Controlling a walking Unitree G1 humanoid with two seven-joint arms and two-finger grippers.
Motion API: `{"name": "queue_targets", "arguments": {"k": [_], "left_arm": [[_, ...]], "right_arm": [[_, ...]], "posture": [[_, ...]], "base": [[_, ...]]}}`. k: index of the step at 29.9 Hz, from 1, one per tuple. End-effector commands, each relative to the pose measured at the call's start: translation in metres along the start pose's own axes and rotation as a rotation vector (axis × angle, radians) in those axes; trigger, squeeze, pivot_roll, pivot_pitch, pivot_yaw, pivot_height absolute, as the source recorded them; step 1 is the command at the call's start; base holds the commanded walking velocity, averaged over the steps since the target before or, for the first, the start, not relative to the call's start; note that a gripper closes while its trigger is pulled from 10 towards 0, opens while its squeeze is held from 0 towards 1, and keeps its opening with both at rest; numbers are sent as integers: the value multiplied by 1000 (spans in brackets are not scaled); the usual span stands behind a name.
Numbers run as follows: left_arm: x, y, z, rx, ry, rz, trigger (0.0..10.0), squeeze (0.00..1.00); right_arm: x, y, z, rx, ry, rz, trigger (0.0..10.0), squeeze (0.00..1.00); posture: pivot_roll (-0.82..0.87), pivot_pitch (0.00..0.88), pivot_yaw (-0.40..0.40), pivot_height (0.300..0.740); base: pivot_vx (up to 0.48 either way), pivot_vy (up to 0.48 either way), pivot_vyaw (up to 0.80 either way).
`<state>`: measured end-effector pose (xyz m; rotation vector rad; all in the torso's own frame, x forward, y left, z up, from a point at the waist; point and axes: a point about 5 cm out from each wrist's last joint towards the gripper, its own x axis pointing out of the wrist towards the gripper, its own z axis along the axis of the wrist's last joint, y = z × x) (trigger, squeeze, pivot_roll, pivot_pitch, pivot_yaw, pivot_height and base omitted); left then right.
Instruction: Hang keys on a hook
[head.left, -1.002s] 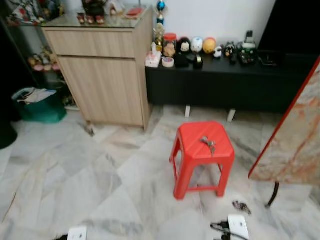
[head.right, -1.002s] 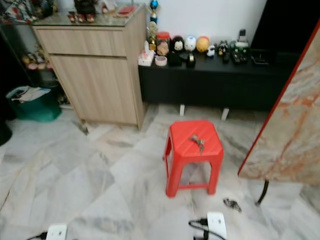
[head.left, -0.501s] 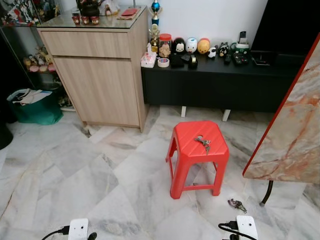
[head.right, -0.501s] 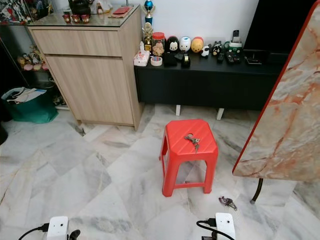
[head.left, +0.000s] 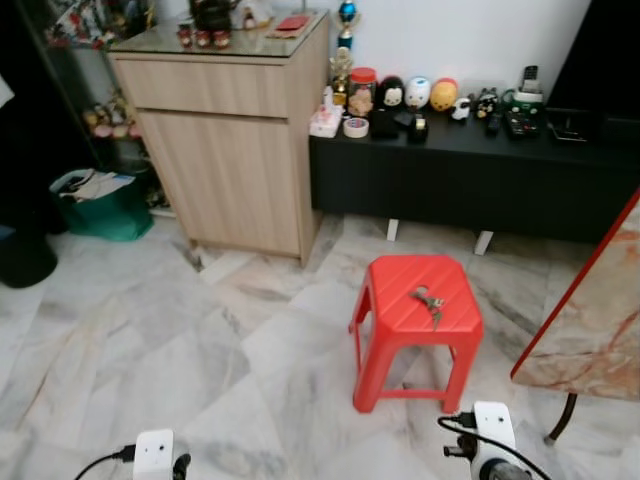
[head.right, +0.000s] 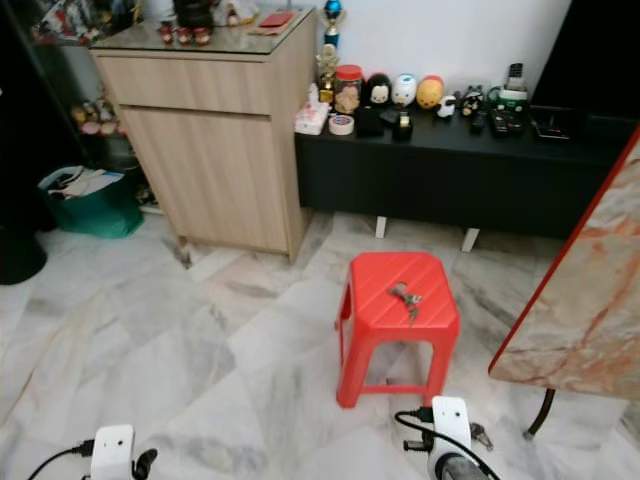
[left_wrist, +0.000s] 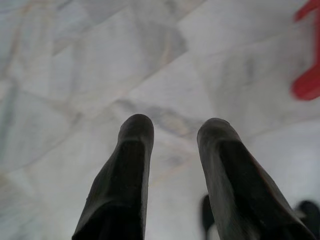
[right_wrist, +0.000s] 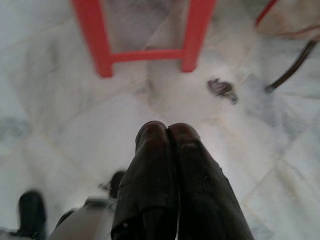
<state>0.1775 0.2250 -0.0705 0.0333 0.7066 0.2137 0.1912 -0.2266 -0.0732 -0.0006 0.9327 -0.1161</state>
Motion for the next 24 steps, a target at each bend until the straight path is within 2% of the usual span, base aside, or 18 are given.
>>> {"name": "queue_targets", "arguments": {"k": [1, 5, 9, 17, 24], "left_arm": [[-1, 10, -1, -1, 1, 29, 10000, 0], [-1, 8, -1, -1, 0, 27, 10000, 0], [-1, 7, -1, -1, -2, 26, 10000, 0], [-1, 4, 0, 0, -6, 24, 10000, 0], [-1, 2, 1, -1, -14, 22, 10000, 0]], "right_arm": [[3, 10, 14, 3, -31, 22, 10000, 0], [4, 13, 21, -17, -49, 30, 10000, 0], [2, 18, 6, -11, -38, 43, 10000, 0], [3, 23, 10, 8, -51, 45, 10000, 0], [2, 17, 3, 19, -33, 34, 10000, 0]], "posture": [[56, 0, -5, 740], [56, 0, -5, 740], [58, 0, -5, 740], [59, 0, -5, 740], [60, 0, -7, 740]], "base": [[304, 0, 0], [303, 0, 113], [305, 0, 511], [306, 0, 0], [304, 0, 0]]}}
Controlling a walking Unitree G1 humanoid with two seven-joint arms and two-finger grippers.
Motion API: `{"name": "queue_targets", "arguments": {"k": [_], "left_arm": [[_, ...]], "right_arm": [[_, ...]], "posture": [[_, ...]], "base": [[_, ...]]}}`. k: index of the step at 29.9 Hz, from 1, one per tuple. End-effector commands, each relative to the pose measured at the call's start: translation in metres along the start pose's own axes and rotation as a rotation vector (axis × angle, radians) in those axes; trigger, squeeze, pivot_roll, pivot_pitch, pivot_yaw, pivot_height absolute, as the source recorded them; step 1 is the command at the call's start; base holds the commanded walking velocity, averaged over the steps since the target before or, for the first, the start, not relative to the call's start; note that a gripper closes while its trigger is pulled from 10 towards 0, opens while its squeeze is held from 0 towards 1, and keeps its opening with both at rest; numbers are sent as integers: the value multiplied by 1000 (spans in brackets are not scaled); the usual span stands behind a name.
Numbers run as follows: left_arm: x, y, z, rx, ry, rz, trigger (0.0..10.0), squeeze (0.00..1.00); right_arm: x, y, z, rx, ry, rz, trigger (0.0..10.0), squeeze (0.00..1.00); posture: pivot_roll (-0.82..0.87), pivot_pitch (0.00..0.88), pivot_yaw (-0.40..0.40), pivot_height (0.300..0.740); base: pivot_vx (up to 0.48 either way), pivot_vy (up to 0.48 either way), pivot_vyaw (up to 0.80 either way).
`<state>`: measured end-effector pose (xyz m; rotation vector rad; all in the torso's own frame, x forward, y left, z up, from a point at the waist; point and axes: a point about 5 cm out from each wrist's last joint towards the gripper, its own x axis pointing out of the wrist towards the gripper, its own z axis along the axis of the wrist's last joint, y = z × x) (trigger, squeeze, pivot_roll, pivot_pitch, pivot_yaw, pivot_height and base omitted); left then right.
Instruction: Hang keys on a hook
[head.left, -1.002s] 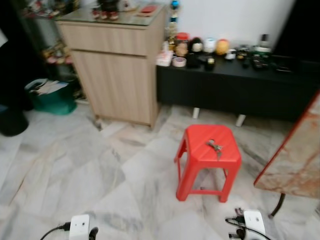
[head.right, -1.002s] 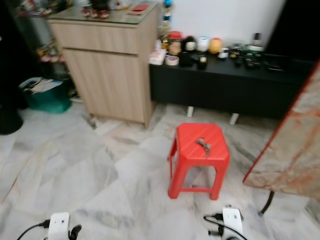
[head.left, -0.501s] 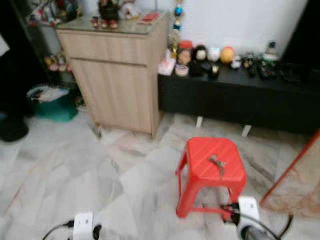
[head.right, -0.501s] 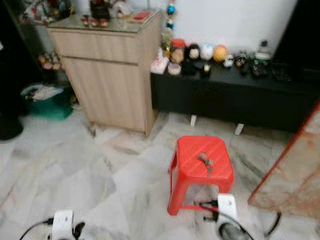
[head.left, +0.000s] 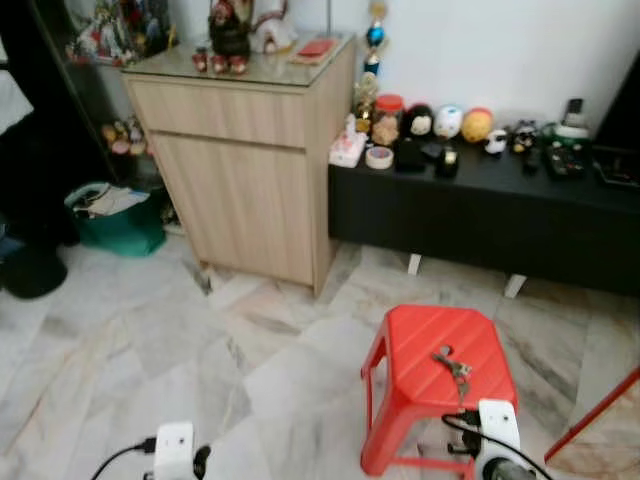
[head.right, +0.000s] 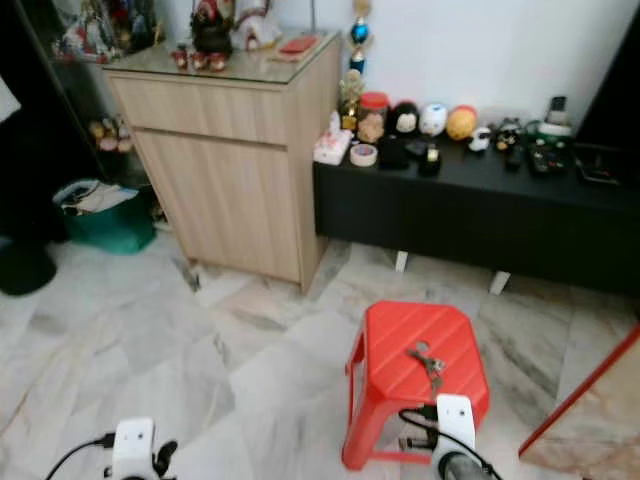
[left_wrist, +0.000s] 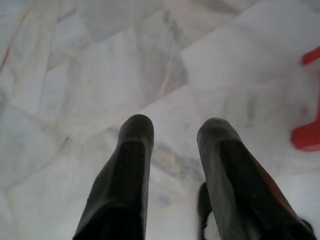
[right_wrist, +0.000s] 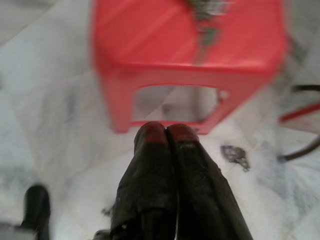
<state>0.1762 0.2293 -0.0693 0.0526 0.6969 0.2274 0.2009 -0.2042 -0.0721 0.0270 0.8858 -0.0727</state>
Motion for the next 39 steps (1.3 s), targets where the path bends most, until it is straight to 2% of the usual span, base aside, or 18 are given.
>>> {"name": "queue_targets", "arguments": {"k": [1, 15, 22, 36, 39], "left_arm": [[0, -2, 1, -13, -3, 3, 10000, 0], [0, -3, 1, -13, -9, 7, 10000, 0], [0, -3, 1, -12, -9, 8, 10000, 0], [0, -4, 1, -1, -10, 2, 10000, 0], [0, -5, 1, 5, -10, 0, 10000, 0]], "right_arm": [[-1, -6, -4, 13, 12, -17, 10000, 0], [-2, -9, -4, 35, 12, -34, 10000, 0], [-2, -10, -4, 46, 10, -40, 10000, 0], [-2, -10, -3, 41, 1, -36, 10000, 0], [-2, -10, -3, 40, -1, -34, 10000, 0]], "posture": [[60, 0, -7, 740], [61, 0, -8, 740], [62, 0, -9, 740], [61, 0, -10, 740], [62, 0, -10, 740]], "base": [[304, 0, 0], [300, 0, -31], [0, 0, -720], [0, 0, 0], [0, -359, 0]]}}
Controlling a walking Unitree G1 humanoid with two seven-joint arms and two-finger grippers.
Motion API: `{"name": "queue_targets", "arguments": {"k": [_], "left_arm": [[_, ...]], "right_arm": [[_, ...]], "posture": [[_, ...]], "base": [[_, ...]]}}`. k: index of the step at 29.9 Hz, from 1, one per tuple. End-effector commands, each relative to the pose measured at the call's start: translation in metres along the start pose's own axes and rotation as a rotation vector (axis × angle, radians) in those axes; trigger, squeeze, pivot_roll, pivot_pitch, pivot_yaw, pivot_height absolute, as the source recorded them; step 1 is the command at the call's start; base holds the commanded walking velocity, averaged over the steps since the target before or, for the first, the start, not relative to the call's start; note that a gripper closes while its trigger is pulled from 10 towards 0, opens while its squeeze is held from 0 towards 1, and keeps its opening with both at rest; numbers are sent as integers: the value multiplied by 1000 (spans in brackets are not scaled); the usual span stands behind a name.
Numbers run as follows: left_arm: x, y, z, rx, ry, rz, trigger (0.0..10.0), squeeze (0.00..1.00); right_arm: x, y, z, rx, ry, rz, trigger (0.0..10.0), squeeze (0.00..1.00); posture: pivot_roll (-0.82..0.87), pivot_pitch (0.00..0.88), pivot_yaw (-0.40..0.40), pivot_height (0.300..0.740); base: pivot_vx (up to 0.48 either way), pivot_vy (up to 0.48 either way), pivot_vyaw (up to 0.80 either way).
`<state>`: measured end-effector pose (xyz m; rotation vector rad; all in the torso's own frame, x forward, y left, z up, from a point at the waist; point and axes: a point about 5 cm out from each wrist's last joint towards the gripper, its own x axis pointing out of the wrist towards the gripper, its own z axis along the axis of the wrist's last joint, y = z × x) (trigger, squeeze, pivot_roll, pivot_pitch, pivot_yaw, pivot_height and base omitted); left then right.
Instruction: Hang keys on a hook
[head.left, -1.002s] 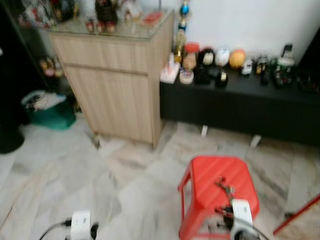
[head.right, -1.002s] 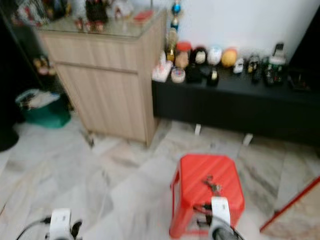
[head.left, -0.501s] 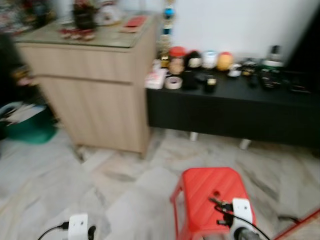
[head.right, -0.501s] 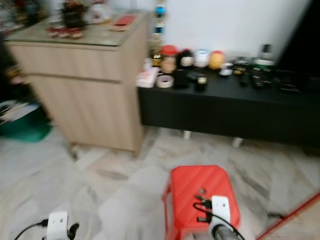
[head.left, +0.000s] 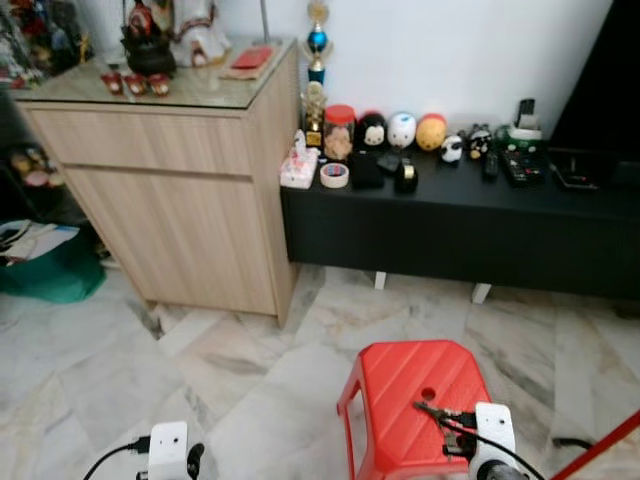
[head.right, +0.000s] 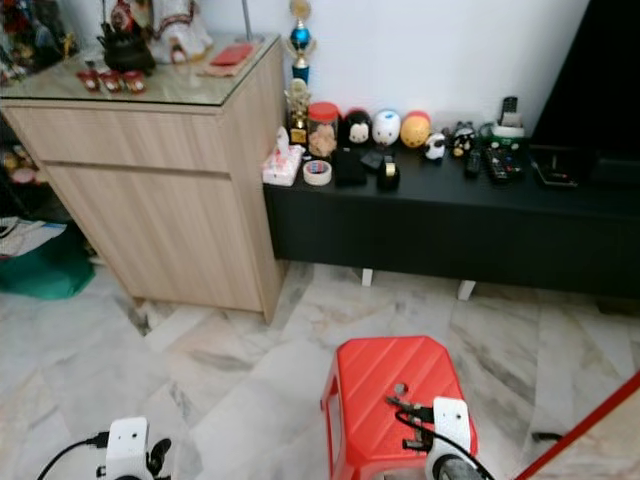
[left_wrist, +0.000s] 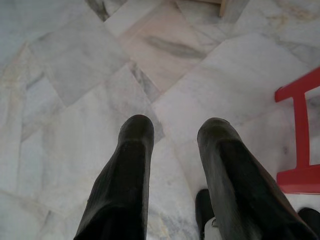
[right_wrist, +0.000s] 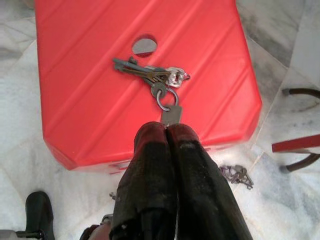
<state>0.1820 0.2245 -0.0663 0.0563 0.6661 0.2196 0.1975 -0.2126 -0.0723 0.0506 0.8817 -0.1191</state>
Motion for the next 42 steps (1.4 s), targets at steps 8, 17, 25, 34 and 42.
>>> {"name": "queue_targets", "arguments": {"k": [8, 17, 25, 34, 42], "left_arm": [[-2, 1, -5, 4, 23, 8, 10000, 0], [-2, -1, -7, -7, 29, 10, 10000, 0], [-3, 1, -9, -8, 39, 14, 10000, 0], [-3, 1, -10, -6, 46, 13, 10000, 0], [-3, 1, -10, -7, 49, 13, 10000, 0]], "right_arm": [[0, -2, -1, -8, 2, -1, 10000, 0], [1, -2, 7, -6, -32, 16, 10000, 0], [2, -2, 22, 7, -88, 26, 10000, 0], [2, 3, 25, 44, -116, 85, 10000, 1000], [2, 3, 23, 55, -112, 88, 10000, 1000]], "posture": [[62, 0, -12, 740], [62, 0, -15, 740], [58, 0, -16, 740], [55, 0, -13, 740], [55, 0, -10, 740]], "base": [[60, -369, 0], [0, -194, 0], [0, 0, 0], [0, 0, 0], [0, 0, 0]]}}
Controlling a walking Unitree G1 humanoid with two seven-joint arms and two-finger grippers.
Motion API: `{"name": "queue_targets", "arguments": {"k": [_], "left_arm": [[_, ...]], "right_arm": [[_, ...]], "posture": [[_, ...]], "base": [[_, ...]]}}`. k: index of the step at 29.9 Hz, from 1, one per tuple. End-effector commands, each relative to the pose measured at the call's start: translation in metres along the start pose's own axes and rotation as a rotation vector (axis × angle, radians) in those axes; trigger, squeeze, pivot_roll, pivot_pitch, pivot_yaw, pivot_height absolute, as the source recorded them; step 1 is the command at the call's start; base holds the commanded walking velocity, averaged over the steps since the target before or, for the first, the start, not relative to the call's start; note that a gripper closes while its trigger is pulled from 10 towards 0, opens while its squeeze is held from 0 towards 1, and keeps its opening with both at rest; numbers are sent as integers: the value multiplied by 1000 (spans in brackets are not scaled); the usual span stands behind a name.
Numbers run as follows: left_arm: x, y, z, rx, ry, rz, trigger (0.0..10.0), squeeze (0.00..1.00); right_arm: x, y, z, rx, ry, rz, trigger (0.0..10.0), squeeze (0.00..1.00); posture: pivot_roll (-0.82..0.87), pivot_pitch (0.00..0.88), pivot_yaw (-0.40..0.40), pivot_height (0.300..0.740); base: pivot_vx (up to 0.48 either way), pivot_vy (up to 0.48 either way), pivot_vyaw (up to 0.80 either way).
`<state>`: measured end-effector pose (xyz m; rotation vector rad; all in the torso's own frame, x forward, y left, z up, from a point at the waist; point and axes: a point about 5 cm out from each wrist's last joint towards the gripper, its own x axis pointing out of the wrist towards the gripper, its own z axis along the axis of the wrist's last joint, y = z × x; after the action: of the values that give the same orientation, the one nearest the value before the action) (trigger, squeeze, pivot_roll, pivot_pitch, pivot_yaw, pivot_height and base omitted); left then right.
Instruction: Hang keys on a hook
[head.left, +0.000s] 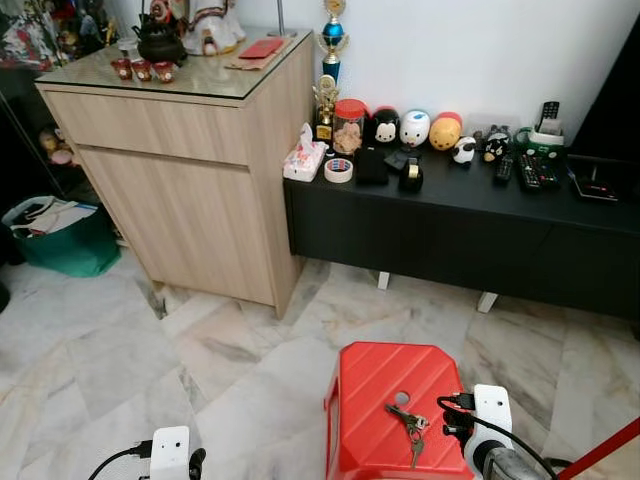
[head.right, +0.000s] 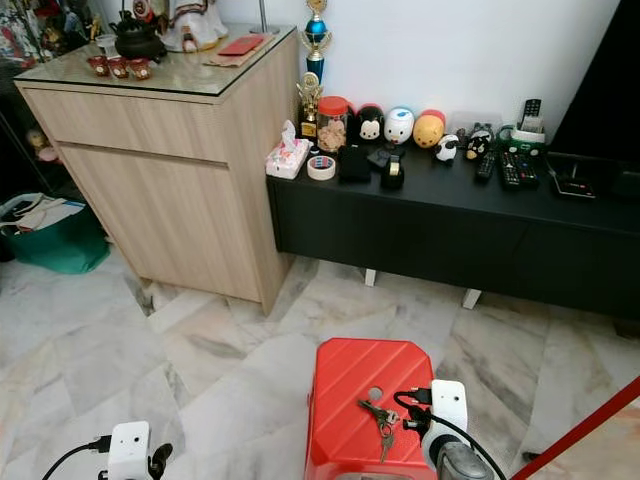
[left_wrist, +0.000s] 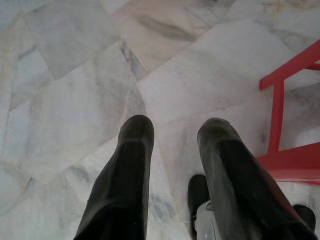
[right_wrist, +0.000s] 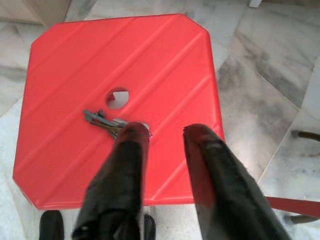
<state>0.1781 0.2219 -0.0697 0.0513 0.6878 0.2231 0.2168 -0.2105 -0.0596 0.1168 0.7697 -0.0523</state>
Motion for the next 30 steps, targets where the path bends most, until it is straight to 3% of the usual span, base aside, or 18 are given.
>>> {"name": "queue_targets", "arguments": {"k": [1, 7, 8, 9, 13, 18, 23, 26, 30], "left_arm": [[-1, 4, -5, -4, 28, 12, 10000, 0], [-1, 4, -4, -4, 29, 11, 10000, 0], [-1, 4, -4, -4, 28, 11, 10000, 0], [-1, 4, -4, -5, 26, 11, 10000, 0], [2, 6, 4, -4, -8, 14, 10000, 0], [4, 10, 11, -4, -42, 14, 10000, 0], [8, 15, 40, 8, -193, 1, 10000, 0], [9, 15, 67, 27, -339, -22, 10000, 0], [7, 10, 88, 39, -449, -53, 10000, 0]], "right_arm": [[0, -1, 0, 19, -6, -3, 10000, 1000], [0, -1, 0, 37, -12, -2, 10000, 1000], [0, -1, 0, 47, -15, -2, 10000, 886], [-1, -1, 0, 57, -20, 0, 10000, 0], [-1, 0, 1, 114, -57, 8, 10000, 0], [-1, 0, 2, 120, -71, 9, 10000, 0], [-2, -1, 4, 158, -113, -2, 10000, 0], [-3, -1, 4, 171, -132, -6, 10000, 0], [5, 38, 41, 145, -303, 61, 10000, 0]], "posture": [[54, 0, -10, 740], [56, 0, -10, 740], [56, 0, -10, 740], [57, 0, -10, 740], [52, 0, -9, 740], [56, 0, -10, 740], [59, 0, -11, 740], [57, 0, -10, 740], [54, 0, -8, 740]], "base": [[0, 0, 0], [0, 0, 0], [0, 0, 0], [0, 0, 0], [0, 0, 0], [0, 0, 0], [0, 231, 0], [0, 0, 0], [0, 0, 0]]}}
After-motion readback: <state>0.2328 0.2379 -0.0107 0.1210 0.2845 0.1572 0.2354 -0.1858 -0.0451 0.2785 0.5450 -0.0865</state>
